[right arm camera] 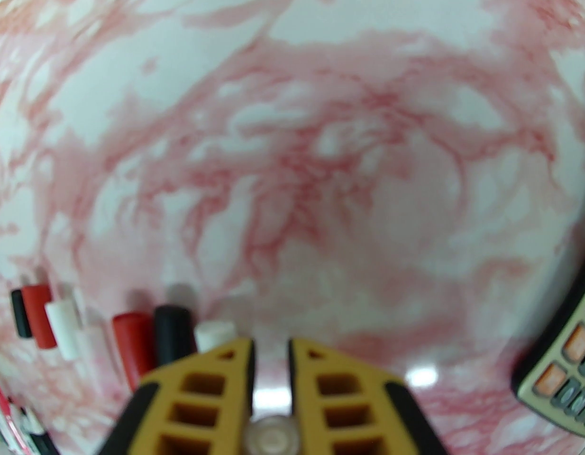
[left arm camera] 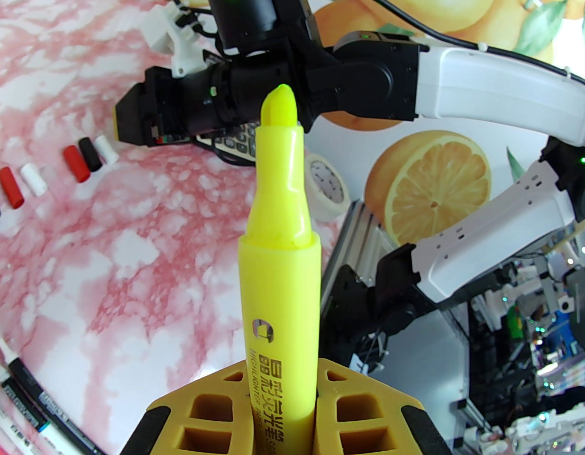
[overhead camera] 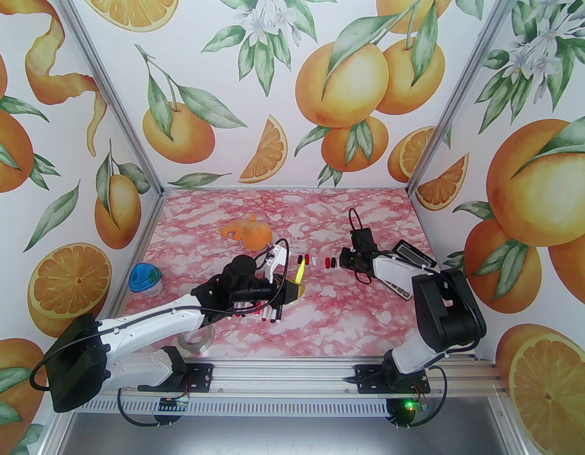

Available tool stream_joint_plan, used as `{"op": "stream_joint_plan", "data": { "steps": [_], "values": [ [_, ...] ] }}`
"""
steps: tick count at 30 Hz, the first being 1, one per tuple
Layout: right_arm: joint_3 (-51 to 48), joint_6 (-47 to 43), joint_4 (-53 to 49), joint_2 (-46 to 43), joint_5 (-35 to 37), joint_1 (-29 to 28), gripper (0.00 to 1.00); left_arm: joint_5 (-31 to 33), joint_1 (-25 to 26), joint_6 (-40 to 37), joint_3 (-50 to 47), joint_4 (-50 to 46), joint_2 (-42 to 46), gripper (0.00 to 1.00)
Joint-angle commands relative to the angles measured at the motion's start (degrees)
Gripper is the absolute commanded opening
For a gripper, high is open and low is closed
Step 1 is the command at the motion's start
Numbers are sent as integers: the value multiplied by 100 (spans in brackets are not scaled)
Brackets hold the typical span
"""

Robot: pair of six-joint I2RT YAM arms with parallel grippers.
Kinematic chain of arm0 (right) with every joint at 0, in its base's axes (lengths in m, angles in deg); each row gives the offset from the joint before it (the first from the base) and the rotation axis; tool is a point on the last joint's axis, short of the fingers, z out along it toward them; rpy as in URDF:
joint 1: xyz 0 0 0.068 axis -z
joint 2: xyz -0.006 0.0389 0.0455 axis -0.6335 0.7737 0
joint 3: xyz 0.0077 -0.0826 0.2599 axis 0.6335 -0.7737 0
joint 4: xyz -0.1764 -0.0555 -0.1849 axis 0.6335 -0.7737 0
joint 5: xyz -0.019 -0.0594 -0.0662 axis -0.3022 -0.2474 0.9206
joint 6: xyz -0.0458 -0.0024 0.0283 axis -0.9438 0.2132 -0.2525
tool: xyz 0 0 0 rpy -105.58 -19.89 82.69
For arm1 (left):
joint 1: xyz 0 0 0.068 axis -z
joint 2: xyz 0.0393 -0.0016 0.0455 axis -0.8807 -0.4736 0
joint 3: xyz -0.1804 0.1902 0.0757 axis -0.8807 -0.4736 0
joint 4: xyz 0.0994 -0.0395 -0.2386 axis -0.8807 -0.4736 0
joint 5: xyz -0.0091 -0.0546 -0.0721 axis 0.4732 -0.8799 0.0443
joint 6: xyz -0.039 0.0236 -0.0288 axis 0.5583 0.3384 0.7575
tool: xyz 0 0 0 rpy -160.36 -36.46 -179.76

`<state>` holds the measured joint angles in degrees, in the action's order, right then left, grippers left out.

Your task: Open the pen caps

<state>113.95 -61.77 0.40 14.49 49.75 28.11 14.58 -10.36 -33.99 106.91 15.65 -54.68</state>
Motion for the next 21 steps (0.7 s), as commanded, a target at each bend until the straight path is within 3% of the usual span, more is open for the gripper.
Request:
{"op": "stream_joint_plan", "data": {
  "steps": [1,21],
  "values": [
    [184,-11,141,166,-24,25,16,-32,-24,-90,36,16,-62,6],
    [431,56,33,539,58,36,24,-79,-17,-55,97,34,-168,6]
  ]
}}
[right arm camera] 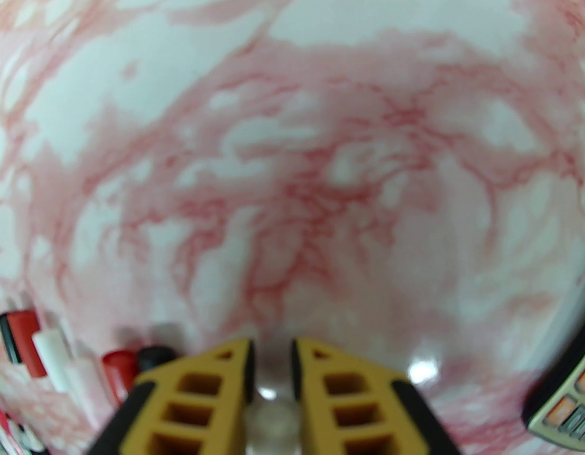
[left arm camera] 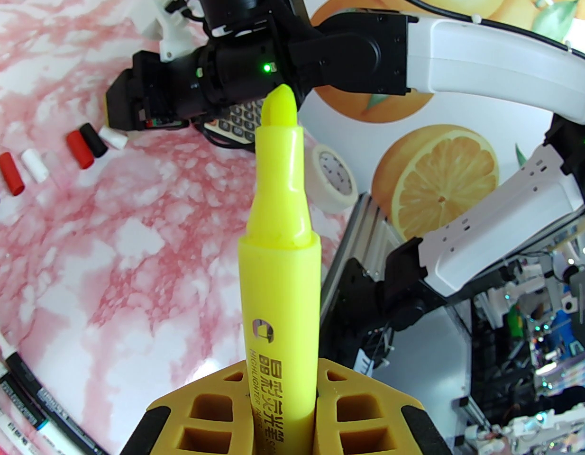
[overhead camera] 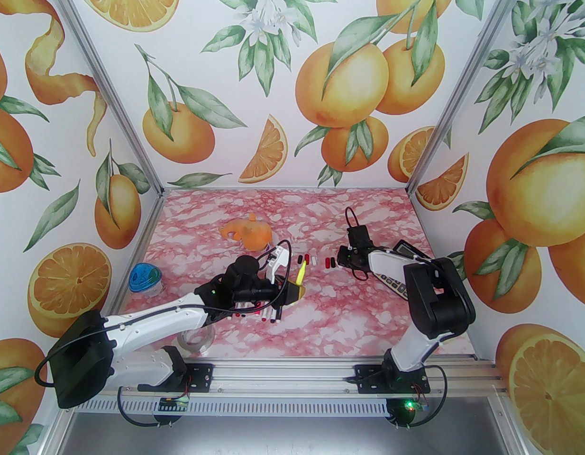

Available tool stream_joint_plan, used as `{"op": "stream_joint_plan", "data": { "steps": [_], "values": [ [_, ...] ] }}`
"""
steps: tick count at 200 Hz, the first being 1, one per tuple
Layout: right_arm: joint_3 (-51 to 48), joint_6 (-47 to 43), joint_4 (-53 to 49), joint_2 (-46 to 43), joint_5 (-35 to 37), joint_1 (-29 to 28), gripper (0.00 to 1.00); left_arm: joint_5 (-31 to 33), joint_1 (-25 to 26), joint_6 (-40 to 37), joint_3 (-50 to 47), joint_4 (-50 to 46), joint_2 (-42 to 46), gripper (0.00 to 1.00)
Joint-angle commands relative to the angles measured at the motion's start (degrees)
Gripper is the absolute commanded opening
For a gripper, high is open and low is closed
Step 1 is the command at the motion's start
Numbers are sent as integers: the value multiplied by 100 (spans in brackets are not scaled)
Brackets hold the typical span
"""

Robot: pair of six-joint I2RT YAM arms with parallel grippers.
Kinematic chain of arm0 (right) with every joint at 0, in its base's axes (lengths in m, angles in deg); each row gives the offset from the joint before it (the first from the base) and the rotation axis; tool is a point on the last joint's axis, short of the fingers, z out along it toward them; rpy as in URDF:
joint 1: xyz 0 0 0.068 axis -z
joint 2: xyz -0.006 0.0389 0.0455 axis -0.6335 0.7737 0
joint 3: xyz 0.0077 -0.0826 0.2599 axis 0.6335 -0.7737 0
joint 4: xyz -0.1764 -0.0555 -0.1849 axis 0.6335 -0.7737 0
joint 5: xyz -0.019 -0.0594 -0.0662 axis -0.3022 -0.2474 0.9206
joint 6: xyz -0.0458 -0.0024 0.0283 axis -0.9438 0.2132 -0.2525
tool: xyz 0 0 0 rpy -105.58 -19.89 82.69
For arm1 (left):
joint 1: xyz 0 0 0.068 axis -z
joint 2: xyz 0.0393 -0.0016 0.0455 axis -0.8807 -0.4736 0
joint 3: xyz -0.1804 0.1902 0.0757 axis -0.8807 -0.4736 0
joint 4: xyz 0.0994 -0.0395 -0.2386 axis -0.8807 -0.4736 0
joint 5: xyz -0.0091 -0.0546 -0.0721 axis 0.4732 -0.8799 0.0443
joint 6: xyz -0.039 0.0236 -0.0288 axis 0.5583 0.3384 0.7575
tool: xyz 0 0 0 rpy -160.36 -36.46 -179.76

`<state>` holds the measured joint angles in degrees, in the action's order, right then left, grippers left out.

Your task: Open the pen caps

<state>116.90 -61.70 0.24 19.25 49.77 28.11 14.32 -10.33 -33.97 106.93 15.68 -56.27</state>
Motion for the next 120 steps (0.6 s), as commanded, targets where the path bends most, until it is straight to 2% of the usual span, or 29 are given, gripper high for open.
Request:
{"op": "stream_joint_plan", "data": {
  "steps": [1,70,120],
  "values": [
    [145,54,38,62,56,37,25,-52,-14,-50,94,41,-17,6],
    [202,28,-126,-195,8,38,30,0,38,-31,32,83,-30,6],
    [-385,249,6,-1030,-361,-28,32,74,69,133,-89,383,-139,6]
  ]
}}
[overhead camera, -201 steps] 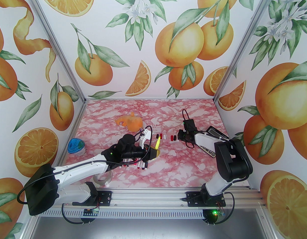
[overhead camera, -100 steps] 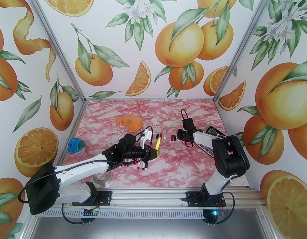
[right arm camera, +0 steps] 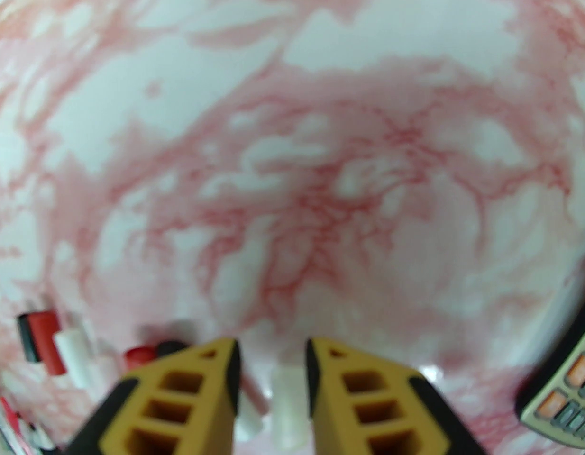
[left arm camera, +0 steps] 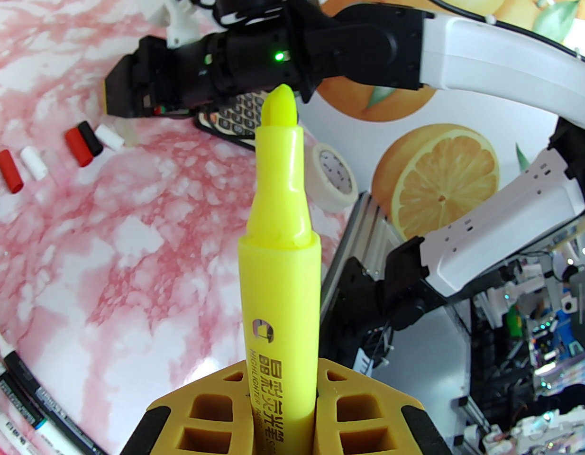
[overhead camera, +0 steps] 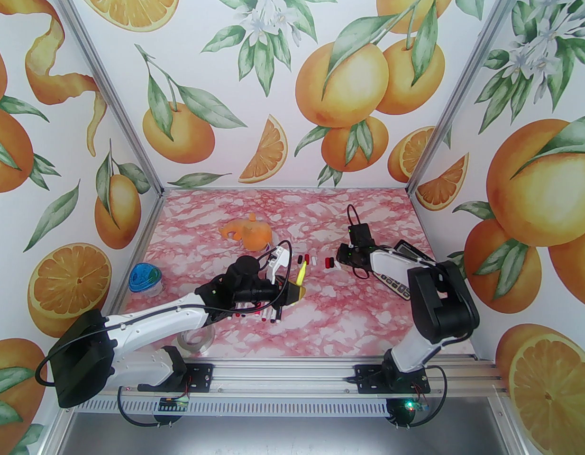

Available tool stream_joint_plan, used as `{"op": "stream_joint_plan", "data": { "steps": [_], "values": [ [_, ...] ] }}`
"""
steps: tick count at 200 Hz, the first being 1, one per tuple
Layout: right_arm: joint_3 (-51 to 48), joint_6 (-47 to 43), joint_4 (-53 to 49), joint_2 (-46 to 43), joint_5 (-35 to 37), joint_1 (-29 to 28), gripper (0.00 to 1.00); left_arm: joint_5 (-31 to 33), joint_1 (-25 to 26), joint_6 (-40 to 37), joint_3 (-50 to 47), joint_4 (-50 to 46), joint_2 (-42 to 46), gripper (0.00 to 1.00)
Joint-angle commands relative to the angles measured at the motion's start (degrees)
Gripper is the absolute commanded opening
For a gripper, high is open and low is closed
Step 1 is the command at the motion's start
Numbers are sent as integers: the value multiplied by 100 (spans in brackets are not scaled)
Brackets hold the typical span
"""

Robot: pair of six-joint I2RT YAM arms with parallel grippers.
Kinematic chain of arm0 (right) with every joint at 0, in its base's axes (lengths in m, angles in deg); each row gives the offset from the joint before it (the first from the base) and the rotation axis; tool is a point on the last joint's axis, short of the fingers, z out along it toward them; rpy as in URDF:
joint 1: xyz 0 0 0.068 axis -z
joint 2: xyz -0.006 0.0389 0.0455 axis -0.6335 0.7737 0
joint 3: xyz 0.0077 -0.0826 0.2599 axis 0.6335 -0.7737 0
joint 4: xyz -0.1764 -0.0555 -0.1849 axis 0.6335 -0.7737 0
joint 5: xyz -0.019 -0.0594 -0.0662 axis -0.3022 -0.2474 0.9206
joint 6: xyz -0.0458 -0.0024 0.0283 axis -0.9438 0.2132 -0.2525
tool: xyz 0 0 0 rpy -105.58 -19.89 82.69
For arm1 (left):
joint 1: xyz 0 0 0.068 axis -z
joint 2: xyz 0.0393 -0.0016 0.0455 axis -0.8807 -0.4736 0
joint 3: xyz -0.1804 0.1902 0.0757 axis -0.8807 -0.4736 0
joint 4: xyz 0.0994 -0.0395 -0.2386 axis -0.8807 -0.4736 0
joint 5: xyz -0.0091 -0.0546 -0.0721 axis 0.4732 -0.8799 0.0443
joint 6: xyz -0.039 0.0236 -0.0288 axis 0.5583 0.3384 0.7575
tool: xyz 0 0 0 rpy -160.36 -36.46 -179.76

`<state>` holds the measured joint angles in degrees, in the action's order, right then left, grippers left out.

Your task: Open the pen caps

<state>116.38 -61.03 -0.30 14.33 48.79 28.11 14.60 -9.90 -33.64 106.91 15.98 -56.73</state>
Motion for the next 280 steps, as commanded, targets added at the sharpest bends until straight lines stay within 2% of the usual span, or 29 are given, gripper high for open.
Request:
{"op": "stream_joint_plan", "data": {
  "steps": [1,57,94,117,154,194,280],
  "values": [
    [-349,185,63,-563,-270,-34,32,48,27,106,-96,361,-98,6],
    [-1044,477,-166,-2086,-531,-635,38,90,-14,324,-230,906,-450,6],
    [-1485,1305,126,-3303,-1381,-775,44,130,-64,512,-397,1460,-703,5],
    [-1535,1563,224,-3704,-1782,-918,48,95,-75,576,-422,1659,-830,5],
    [-1605,1885,659,-3933,-2468,-1110,54,70,-103,605,-422,1760,-921,5],
    [-1442,1789,751,-3841,-2595,-1633,56,79,-96,544,-457,1743,-930,5],
    [-1079,1858,749,-3425,-1864,-2437,48,38,47,200,-144,1269,-1168,5]
  ]
}}
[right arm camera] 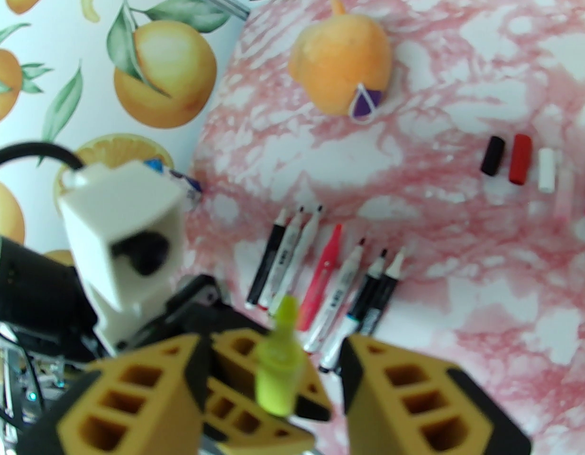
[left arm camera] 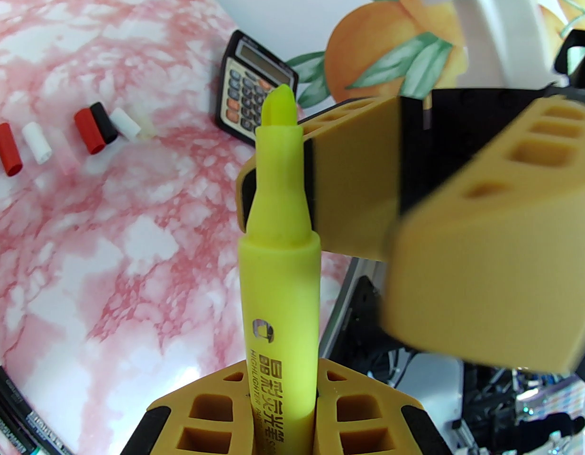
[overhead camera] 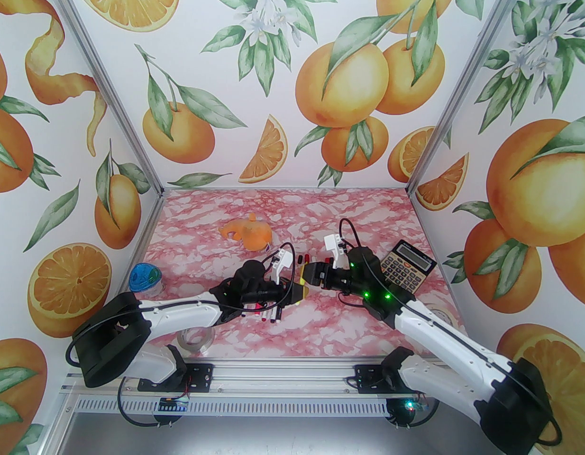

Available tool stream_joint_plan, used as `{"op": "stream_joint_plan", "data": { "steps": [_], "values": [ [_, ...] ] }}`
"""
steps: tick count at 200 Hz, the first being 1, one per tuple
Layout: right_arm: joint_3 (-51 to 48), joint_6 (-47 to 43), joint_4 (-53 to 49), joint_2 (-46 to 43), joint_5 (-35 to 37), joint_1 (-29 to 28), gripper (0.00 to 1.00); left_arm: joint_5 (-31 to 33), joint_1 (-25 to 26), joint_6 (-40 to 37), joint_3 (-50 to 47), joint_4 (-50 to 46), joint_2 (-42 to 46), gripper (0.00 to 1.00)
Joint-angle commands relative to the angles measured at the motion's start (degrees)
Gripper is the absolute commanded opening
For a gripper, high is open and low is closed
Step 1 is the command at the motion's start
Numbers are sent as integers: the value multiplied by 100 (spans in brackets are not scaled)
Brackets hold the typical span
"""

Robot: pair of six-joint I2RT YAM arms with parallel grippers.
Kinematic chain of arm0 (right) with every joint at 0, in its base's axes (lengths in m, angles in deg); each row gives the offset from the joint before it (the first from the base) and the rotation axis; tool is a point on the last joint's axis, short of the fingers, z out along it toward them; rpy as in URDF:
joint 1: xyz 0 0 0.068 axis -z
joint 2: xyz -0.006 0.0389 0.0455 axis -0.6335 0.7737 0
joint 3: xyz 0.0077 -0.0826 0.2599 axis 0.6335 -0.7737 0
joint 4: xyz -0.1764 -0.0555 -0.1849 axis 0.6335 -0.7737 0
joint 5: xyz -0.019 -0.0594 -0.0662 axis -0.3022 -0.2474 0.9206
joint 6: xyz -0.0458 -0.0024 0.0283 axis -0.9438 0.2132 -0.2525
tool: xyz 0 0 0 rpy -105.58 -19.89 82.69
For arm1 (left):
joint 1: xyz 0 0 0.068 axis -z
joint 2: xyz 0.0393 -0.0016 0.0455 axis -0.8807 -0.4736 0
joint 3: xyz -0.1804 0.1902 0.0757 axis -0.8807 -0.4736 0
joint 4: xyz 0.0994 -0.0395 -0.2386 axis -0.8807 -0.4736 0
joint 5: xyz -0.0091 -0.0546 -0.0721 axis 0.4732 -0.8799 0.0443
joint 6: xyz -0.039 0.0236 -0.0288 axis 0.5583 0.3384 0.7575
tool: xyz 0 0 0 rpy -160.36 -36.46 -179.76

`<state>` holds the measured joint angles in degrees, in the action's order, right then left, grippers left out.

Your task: Open the pen caps

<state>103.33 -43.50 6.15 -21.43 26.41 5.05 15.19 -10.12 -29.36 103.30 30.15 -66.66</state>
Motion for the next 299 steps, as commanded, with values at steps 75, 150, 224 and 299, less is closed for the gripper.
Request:
{"op": "stream_joint_plan", "data": {
  "steps": [75,150,224,299],
  "values": [
    [323,180,-313,268,1016,-337,40,88,168,-210,431,-189,-331,5],
    [297,206,-358,331,1021,-368,34,200,226,-146,425,-95,-303,5],
    [265,261,-368,379,1075,-370,25,277,227,-137,333,-88,-200,6],
    [322,345,-472,153,1380,-366,17,361,239,-741,493,-1131,287,64]
  ]
}}
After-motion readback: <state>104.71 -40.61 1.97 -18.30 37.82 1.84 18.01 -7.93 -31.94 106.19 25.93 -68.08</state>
